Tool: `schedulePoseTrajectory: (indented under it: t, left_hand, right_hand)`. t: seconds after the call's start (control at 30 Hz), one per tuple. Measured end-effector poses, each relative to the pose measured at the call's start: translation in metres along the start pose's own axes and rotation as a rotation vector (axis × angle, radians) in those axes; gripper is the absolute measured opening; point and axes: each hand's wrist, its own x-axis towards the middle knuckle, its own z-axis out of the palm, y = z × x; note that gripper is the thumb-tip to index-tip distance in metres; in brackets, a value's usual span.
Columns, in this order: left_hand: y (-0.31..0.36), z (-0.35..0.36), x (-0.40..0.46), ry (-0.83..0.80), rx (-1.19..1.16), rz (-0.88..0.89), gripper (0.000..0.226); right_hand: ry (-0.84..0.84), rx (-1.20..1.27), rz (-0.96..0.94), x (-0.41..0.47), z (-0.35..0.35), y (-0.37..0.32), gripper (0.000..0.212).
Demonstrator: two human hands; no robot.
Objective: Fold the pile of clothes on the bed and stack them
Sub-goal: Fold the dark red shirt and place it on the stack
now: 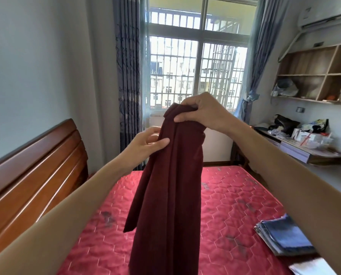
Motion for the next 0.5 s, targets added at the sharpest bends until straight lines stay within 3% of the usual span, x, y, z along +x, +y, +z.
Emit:
schedulePoseTrajectory:
  t: [0.1, 0.23, 0.43, 0.5]
  left_hand:
    - [-0.036, -0.006, -0.014, -0.106, -0.025, -0.07, 0.035]
    - [-0.072, -0.019, -0.033, -0.065, 0.071, -0.094, 0.029]
    - [-0.085, -0.03, -0.045, 0.402, 0.468, 0.119, 0.03]
    - [-0.086, -0.026, -0.053, 0.455, 0.64, 0.246, 0.03]
  right_hand:
    - [0.049, -0.007, 0.042, -0.005, -0.013, 0.01, 0.028]
    - [0.092, -0.034, 0.117, -0.012, -0.025, 0.028, 0.027]
    - [0.148, -0.138, 0.254, -0.017, -0.022, 0.049, 0.027]
    - [0.192, -0.174, 0.269, -0.016, -0.021, 0.051, 0.028]
